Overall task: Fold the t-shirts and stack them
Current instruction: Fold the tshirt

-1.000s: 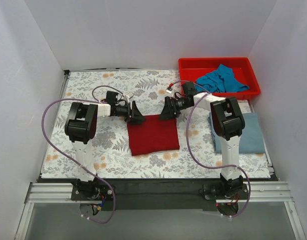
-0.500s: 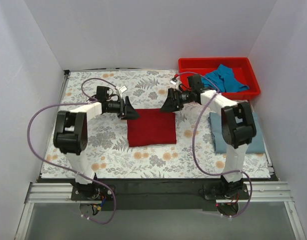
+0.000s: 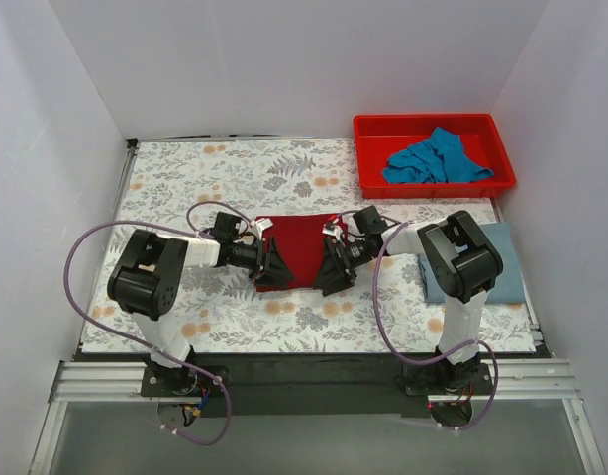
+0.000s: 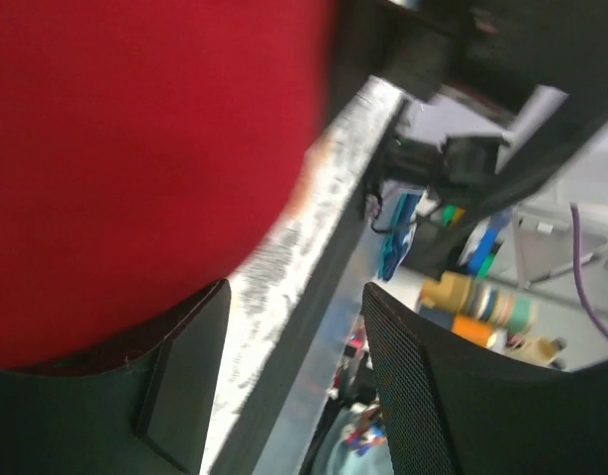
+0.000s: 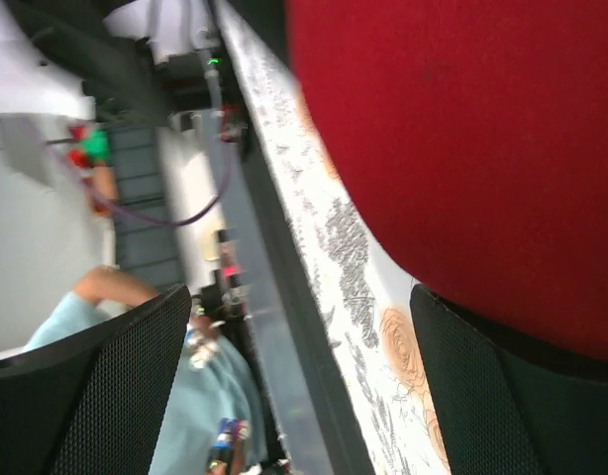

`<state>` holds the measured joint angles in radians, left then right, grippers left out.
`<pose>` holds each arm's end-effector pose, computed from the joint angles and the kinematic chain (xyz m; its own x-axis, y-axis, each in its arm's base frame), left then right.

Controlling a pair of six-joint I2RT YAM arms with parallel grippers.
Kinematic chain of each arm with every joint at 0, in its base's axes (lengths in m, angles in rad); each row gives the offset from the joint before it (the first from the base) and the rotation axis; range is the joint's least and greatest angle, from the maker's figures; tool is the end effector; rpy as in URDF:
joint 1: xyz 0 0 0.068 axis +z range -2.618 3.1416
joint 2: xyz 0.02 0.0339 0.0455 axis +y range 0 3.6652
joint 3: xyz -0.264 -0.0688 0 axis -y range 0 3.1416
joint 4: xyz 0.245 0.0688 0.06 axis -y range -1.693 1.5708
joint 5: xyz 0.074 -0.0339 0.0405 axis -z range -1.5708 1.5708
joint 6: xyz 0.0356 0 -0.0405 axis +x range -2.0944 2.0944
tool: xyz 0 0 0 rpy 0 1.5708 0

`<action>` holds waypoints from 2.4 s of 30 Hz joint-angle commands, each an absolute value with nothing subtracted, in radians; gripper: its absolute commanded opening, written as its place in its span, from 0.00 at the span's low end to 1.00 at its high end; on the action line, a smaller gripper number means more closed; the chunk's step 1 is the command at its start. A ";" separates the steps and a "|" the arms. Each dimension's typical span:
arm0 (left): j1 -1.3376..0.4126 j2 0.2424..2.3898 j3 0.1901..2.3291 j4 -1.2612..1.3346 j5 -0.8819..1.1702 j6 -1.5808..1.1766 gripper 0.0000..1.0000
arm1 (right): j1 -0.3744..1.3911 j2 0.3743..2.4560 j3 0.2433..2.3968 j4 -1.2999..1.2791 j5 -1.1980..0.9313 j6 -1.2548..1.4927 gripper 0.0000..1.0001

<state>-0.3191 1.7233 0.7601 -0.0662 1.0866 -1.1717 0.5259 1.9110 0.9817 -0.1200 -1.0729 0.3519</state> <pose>0.2711 -0.1227 0.1299 -0.8498 -0.1710 0.4986 -0.5247 0.3639 -0.7696 0.2854 0.2018 0.1231 -0.9171 -0.3420 -0.2051 -0.3219 0.3315 0.8868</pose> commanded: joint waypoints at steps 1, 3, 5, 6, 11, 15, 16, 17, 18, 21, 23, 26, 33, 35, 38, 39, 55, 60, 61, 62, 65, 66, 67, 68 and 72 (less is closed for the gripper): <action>-0.267 1.823 0.775 -0.035 1.045 -1.148 0.55 | 0.445 1.948 0.928 -0.098 -1.075 0.301 0.98; -0.249 1.854 0.773 -0.061 1.057 -1.106 0.55 | 0.420 1.963 0.908 -0.107 -1.078 0.282 0.98; -0.232 1.876 0.755 -0.086 1.045 -1.089 0.55 | 0.399 1.962 0.876 -0.115 -1.086 0.256 0.98; -0.206 1.881 0.750 -0.092 1.049 -1.085 0.54 | 0.397 1.956 0.870 -0.126 -1.092 0.250 0.97; -0.195 1.754 0.772 -0.155 1.132 -1.025 0.53 | 0.399 1.807 0.893 -0.143 -1.152 0.290 0.97; -0.332 1.559 0.842 -0.147 1.111 -1.066 0.55 | 0.390 1.675 0.972 -0.146 -1.167 0.334 0.97; -0.360 1.552 0.868 -0.134 1.106 -1.086 0.55 | 0.379 1.643 0.986 -0.146 -1.166 0.339 0.98; -0.385 1.554 0.873 -0.074 1.103 -1.151 0.55 | 0.370 1.632 0.994 -0.147 -1.175 0.345 0.98; -0.421 1.563 0.874 -0.037 1.089 -1.184 0.55 | 0.358 1.620 1.006 -0.150 -1.178 0.356 0.98; -0.463 1.652 0.876 0.107 1.062 -1.287 0.54 | 0.264 1.599 0.999 -0.153 -1.181 0.361 0.98; -0.468 1.750 0.877 0.211 1.054 -1.350 0.54 | 0.229 1.591 0.986 -0.163 -1.164 0.354 0.98; -0.468 1.879 0.891 0.267 1.014 -1.407 0.53 | 0.196 1.572 0.974 -0.207 -1.120 0.312 0.98; -0.469 2.011 0.909 0.227 0.942 -1.464 0.52 | 0.183 1.545 0.946 -0.284 -0.965 0.247 0.98; -0.469 1.956 0.933 0.201 0.928 -1.396 0.53 | 0.166 1.533 0.943 -0.301 -0.921 0.235 0.98; -0.485 1.807 0.983 0.135 0.867 -1.219 0.54 | 0.149 1.505 0.914 -0.310 -0.888 0.235 0.98; -0.508 1.769 1.000 0.108 0.803 -1.168 0.54 | 0.146 1.494 0.898 -0.307 -0.881 0.241 0.98; -0.983 1.741 1.039 0.038 0.140 -0.316 0.33 | 0.107 1.515 0.919 -0.330 -0.712 0.333 0.98; -1.028 1.836 1.043 0.087 0.062 -0.218 0.29 | 0.092 1.539 0.926 -0.345 -0.716 0.337 0.98; -1.032 1.859 1.043 0.092 0.052 -0.209 0.28 | 0.089 1.542 0.928 -0.348 -0.716 0.336 0.98; -1.032 1.868 1.040 0.104 0.049 -0.201 0.27 | 0.089 1.545 0.930 -0.354 -0.719 0.336 0.98; -1.034 1.900 1.035 0.104 0.040 -0.172 0.25 | 0.087 1.554 0.930 -0.356 -0.729 0.334 0.98; -1.034 1.908 1.032 0.101 0.038 -0.167 0.25 | 0.086 1.555 0.930 -0.356 -0.730 0.334 0.98; -1.034 1.913 1.028 0.100 0.037 -0.163 0.23 | 0.087 1.557 0.927 -0.356 -0.730 0.334 0.98; -1.034 1.917 1.019 0.100 0.037 -0.161 0.20 | 0.087 1.559 0.925 -0.354 -0.732 0.333 0.98; -1.032 1.884 1.002 0.120 0.055 -0.175 0.01 | 0.087 1.581 0.910 -0.335 -0.761 0.348 0.98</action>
<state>-1.0317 1.8969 1.0302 0.1226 0.0601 -0.1875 0.0910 1.5635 0.8936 -0.3424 -0.7261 0.3370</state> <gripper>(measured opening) 0.037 0.984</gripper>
